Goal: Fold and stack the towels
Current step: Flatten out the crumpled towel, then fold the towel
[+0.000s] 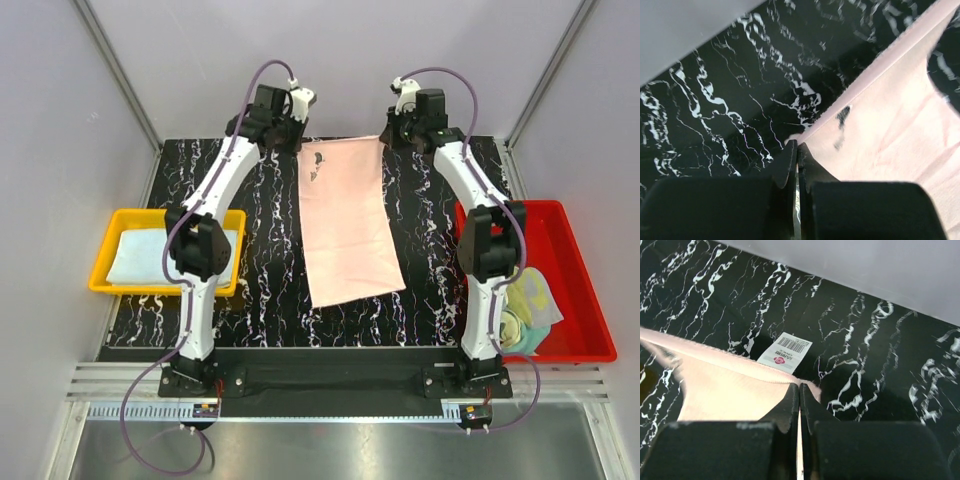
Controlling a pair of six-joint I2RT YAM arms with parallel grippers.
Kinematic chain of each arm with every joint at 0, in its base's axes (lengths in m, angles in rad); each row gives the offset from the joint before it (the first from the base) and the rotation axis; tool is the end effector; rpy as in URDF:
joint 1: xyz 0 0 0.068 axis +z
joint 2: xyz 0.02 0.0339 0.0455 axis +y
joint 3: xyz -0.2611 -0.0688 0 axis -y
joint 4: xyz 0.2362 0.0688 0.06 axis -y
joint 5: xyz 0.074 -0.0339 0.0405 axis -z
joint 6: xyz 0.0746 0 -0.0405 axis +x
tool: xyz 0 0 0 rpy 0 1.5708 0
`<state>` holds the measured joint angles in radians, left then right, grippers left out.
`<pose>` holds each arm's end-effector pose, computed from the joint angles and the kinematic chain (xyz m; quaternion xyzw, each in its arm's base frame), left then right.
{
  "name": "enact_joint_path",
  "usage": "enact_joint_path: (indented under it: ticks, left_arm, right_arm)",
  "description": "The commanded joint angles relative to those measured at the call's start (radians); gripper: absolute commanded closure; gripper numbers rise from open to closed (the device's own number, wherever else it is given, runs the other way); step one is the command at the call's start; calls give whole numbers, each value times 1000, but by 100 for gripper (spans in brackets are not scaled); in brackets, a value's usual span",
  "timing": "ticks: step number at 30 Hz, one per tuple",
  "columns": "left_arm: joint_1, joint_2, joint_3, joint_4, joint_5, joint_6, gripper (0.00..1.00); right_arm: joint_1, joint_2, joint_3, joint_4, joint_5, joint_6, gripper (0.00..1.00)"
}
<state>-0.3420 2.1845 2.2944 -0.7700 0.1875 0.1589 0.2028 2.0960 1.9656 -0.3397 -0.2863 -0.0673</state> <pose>0.4804 -0.1858 0.3222 0.2615 0.8561 -0.1238 0.4283 0.5077 0.1259 0.3023 -0.1875 0.8259 0.1564 0.5082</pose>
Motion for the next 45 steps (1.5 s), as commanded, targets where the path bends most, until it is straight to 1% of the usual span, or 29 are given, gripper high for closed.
enact_joint_path:
  ticks: [1,2,5,7,9,11,12,14,15,20,21,22,23,26,31,34,36,37,39,41,45]
  left_arm:
    - [43,23,37,70,-42,89,100]
    - [43,27,-5,110,-39,100,100]
    - [43,49,-53,147,-26,116,100]
    - [40,55,-65,138,-20,122,100]
    - [35,43,-105,117,-3,142,100]
    - [20,15,-156,118,-3,154,100]
    - [15,-20,-200,118,-6,165,100]
    - [-3,-54,-240,103,-19,177,100]
    - [-11,-75,-253,91,-23,182,100]
    - [-51,-133,-329,-18,-57,145,100]
    - [-55,-152,-355,-18,-60,136,100]
    - [-70,-190,-381,-20,-78,131,100]
    - [-78,-213,-448,-8,-86,128,100]
    - [-106,-281,-539,0,-86,113,100]
    - [-140,-348,-625,-22,-57,80,100]
    - [-172,-394,-697,-26,-62,62,100]
    - [-202,-414,-716,-28,-63,59,100]
    - [-234,-425,-761,-17,-92,53,100]
    - [-258,-445,-805,-8,-117,42,100]
    - [-258,-450,-845,0,-125,27,100]
    - [-262,-466,-860,-9,-151,11,100]
  right_arm:
    - [-48,71,153,41,-109,-83,100]
    - [-51,114,165,38,-128,-94,100]
    - [-52,150,150,74,-162,-134,100]
    - [-52,142,99,97,-183,-164,100]
    - [-52,128,43,120,-166,-183,100]
    - [-51,90,-2,136,-136,-203,100]
    - [-52,76,-48,137,-108,-230,100]
    - [-51,32,-91,125,-109,-284,100]
    - [-51,13,-146,125,-91,-317,100]
    - [-51,-114,-296,82,-60,-339,100]
    - [-51,-134,-345,77,-60,-339,100]
    - [-52,-171,-368,73,-59,-344,100]
    - [-49,-189,-388,53,-63,-350,100]
    - [-43,-269,-464,31,-42,-367,100]
    - [-42,-375,-579,-24,-42,-405,100]
    - [-40,-399,-661,-53,-47,-408,100]
    - [-42,-412,-691,-53,-48,-402,100]
    - [-37,-421,-706,-51,-51,-402,100]
    - [-33,-432,-746,-51,-48,-396,100]
    - [-28,-447,-767,-56,-45,-393,100]
    - [-16,-459,-772,-90,-43,-394,100]
